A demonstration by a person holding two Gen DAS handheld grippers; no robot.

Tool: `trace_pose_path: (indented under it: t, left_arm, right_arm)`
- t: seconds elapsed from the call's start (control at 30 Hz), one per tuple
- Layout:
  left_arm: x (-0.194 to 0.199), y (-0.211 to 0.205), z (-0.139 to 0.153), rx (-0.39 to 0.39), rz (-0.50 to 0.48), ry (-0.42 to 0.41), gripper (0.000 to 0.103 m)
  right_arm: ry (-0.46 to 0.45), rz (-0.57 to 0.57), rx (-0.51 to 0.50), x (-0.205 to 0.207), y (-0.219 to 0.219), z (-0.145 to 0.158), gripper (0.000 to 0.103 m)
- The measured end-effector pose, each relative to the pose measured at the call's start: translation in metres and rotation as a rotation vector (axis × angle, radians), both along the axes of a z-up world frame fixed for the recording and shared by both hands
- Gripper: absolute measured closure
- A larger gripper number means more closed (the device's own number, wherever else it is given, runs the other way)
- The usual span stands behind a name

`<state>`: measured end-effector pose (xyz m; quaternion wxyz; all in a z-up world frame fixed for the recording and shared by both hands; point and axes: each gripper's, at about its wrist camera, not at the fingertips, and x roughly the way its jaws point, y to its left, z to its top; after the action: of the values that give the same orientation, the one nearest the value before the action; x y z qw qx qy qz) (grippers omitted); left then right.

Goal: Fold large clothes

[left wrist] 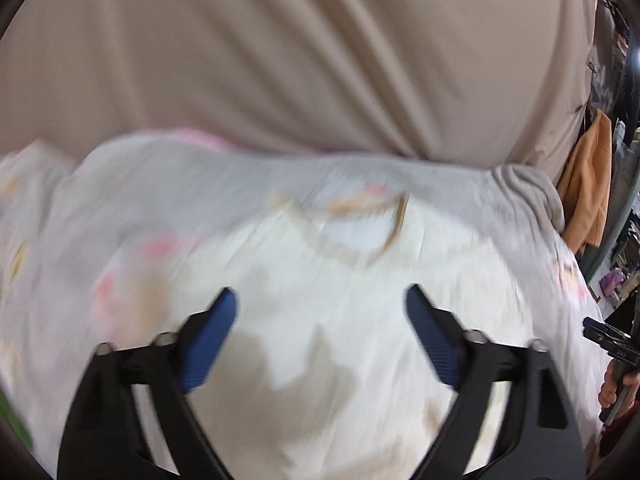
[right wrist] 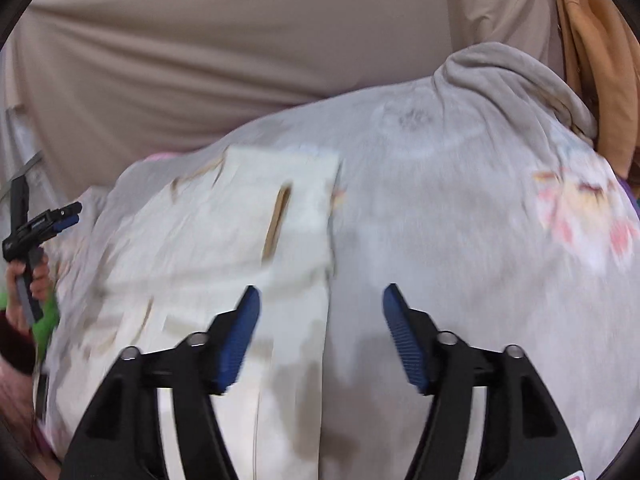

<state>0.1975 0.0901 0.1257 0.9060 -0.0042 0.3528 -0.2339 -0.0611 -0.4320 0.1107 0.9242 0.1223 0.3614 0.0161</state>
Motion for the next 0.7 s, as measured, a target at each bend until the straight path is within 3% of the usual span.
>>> trace_pose_path:
  t: [0.1, 0.23, 0.4, 0.57, 0.7]
  left_arm:
    - [-0.067, 0.051, -0.029, -0.041, 0.016, 0.096, 0.01]
    - [-0.136, 0.108, -0.074, -0.08, 0.112, 0.22, 0.01]
    - [-0.178, 0.13, -0.103, -0.175, 0.159, 0.278, 0.01]
    - [-0.193, 0.124, -0.137, -0.214, 0.171, 0.376, 0.01]
    - [-0.199, 0.123, -0.139, -0.245, 0.204, 0.342, 0.012]
  right_arm:
    - [0.006, 0.019, -0.001, -0.083, 0.01, -0.018, 0.025]
    - [0.059, 0.043, 0.055, -0.139, 0.025, -0.048, 0.024]
    - [0.075, 0.075, 0.215, -0.151, 0.038, -0.073, 0.023]
    - [0.085, 0.015, 0.259, -0.146, 0.041, -0.083, 0.021]
    - [0.074, -0.019, 0.357, -0.143, 0.032, -0.087, 0.021]
